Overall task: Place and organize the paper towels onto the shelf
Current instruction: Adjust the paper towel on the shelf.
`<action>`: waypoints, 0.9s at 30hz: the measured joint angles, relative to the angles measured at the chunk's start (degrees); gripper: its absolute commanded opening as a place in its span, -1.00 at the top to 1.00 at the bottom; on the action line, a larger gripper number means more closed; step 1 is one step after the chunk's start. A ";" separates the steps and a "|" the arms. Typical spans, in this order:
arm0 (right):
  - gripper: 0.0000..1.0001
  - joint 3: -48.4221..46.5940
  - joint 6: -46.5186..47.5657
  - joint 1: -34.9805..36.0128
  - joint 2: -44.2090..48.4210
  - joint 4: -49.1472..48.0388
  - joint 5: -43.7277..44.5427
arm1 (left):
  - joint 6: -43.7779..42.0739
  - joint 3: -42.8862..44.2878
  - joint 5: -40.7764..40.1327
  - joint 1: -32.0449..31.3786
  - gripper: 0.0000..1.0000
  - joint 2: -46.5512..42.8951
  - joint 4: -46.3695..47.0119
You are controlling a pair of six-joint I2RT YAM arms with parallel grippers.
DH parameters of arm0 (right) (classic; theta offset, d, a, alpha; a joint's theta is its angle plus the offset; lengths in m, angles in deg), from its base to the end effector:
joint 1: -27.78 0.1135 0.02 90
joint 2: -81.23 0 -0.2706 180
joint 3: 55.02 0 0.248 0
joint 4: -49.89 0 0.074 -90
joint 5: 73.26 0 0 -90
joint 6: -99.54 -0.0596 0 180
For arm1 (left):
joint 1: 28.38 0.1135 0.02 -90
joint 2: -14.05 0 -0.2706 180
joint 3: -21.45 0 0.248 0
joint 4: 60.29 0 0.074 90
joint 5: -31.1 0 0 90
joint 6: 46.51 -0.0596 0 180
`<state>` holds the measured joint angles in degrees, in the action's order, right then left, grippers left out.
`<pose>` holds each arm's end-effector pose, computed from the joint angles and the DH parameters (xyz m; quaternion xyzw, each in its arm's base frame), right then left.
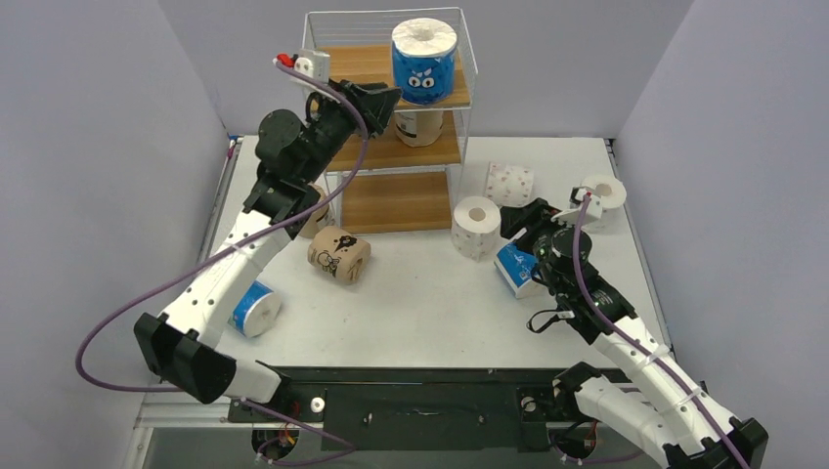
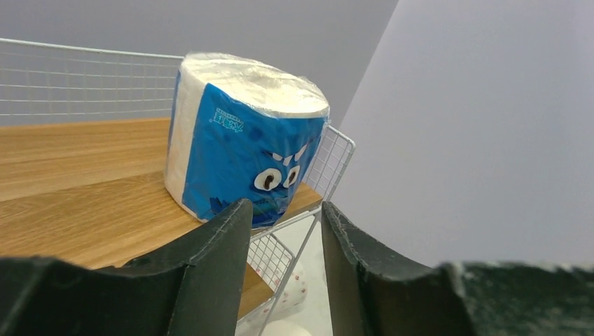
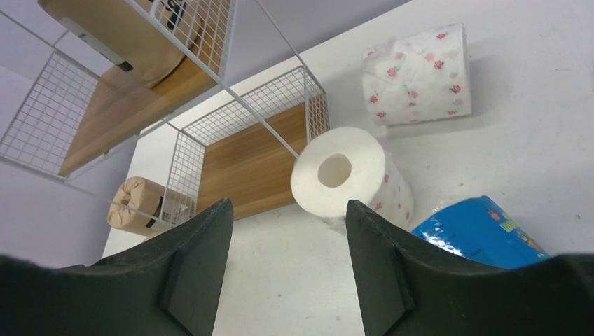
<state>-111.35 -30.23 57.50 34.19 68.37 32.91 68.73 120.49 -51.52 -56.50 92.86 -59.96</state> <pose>0.1905 0.0896 0.3306 0.1568 0.7430 0.2777 0.5884 0.2829 -0.1598 0.5115 0.0672 0.5669 -0.4010 0.7164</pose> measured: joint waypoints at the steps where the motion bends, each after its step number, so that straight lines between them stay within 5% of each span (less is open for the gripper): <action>1: -0.12 0.59 0.00 0.02 0.70 0.57 -0.07 | 0.02 0.85 0.33 -0.15 0.25 1.33 -0.04; 27: -0.11 6.86 1.77 0.02 11.37 6.32 -1.20 | -0.02 23.67 -1.64 -1.62 0.21 25.31 -1.03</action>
<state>-104.49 -28.46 57.52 45.55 74.68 31.71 68.70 144.16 -53.16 -58.11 118.17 -60.99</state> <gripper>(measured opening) 0.557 0.393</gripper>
